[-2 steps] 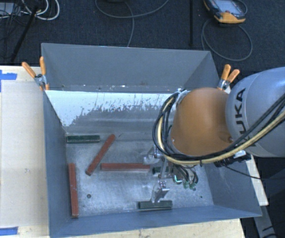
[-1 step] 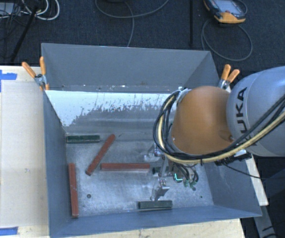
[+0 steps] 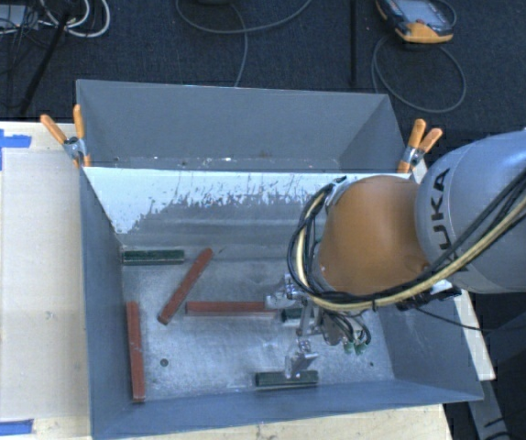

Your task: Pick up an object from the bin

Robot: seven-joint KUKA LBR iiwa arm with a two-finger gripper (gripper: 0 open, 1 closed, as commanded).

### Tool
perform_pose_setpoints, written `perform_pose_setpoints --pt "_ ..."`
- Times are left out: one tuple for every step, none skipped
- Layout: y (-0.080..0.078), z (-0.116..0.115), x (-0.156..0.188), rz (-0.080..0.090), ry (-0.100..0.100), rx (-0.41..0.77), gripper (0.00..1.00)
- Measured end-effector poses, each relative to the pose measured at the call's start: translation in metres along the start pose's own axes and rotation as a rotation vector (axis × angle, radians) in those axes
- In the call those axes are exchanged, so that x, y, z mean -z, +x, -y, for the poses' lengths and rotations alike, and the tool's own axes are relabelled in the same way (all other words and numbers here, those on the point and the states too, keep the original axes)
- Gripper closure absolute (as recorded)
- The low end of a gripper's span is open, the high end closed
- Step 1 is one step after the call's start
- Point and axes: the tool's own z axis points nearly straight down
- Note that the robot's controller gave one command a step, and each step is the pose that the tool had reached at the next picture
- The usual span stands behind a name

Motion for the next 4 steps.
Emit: perform_pose_setpoints --pt "-0.001 0.022 -0.060 -0.002 0.001 0.138 0.00" --pt "-0.001 0.027 -0.083 0.007 0.003 0.126 0.00" --pt "0.009 0.008 -0.079 0.004 0.000 0.129 1.00" --pt "0.009 0.008 -0.079 0.004 0.000 0.129 1.00"
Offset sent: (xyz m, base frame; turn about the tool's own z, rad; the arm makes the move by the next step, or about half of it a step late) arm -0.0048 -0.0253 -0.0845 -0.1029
